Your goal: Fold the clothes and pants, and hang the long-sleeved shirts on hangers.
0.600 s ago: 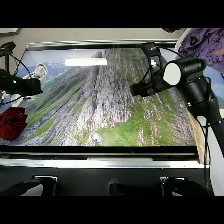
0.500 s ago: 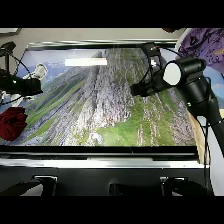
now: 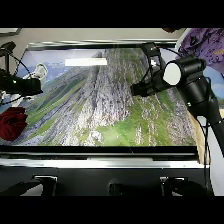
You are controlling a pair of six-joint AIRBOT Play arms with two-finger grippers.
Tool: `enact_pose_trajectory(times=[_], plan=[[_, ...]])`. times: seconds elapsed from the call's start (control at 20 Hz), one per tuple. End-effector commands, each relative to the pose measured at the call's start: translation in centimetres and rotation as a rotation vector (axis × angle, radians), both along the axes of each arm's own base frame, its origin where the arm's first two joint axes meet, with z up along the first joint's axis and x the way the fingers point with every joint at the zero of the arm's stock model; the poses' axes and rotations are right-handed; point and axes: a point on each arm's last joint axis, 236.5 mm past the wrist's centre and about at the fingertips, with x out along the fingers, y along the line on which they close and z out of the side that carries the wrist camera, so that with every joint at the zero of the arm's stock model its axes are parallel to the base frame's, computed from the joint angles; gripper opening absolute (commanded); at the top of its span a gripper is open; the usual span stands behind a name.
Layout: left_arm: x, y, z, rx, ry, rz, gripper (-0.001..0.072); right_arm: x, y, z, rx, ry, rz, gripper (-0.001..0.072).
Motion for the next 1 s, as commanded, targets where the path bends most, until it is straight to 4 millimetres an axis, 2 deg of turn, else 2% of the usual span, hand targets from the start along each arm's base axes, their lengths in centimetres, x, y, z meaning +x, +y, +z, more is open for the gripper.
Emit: enact_pose_trajectory(times=[0.0, 0.45, 0.5, 0.55, 0.6, 0.75, 0.95], plan=[[0.0, 0.0, 0.0, 0.000, -0.001, -0.001, 0.0021, 0.0, 0.1, 0.0, 0.001, -0.001, 0.001, 0.0029], [-0.1, -0.2, 0.0, -0.007, 0.001, -0.004, 0.0022, 0.0, 0.1, 0.0, 0.001, -0.001, 0.001, 0.0029], [0.0, 0.0, 0.0, 0.000, 0.002, 0.002, 0.0096, 0.0, 0.1, 0.0, 0.001, -0.001, 0.001, 0.0029], [0.0, 0.8, -0.2, 0.006, 0.015, 0.061, 0.0409, 0.0, 0.1, 0.0, 0.001, -0.001, 0.001, 0.0029], [-0.4, 1.9, -0.6, 0.026, 0.045, 0.131, 0.0720, 0.0, 0.1, 0.1, 0.001, -0.001, 0.001, 0.0029], [-1.2, 8.8, -2.5, 0.230, 0.090, 0.255, 0.0720, 0.0, 0.1, 0.1, 0.001, -0.001, 0.001, 0.0029], [-2.2, 17.9, -7.0, 0.220, 0.117, 0.512, 0.0720, 0.0, 0.1, 0.0, 0.002, 0.000, 0.001, 0.0030]])
